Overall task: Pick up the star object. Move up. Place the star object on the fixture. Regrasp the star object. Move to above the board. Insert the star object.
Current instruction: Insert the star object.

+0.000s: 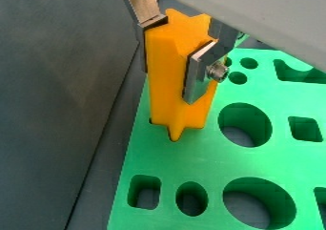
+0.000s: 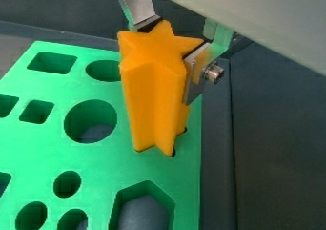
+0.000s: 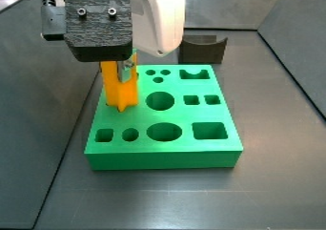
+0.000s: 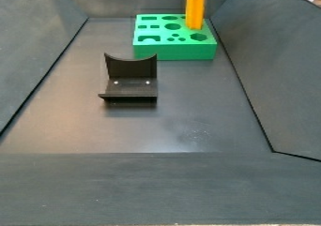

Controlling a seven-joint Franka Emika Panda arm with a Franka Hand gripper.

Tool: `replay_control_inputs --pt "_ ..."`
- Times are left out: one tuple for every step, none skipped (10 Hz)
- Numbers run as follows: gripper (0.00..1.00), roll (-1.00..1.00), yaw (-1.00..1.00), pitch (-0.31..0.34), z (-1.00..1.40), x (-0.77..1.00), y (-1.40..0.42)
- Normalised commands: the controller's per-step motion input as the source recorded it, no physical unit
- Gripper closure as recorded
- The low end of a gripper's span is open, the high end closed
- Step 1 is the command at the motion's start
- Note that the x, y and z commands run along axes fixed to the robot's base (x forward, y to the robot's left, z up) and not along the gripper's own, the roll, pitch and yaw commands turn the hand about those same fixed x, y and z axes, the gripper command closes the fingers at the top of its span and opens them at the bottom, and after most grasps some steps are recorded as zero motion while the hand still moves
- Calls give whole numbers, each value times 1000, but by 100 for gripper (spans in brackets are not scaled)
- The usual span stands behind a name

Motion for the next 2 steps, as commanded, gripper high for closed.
replay_control_inputs --pt "100 0 0 -4 0 0 0" --pt "100 0 0 0 0 0 0"
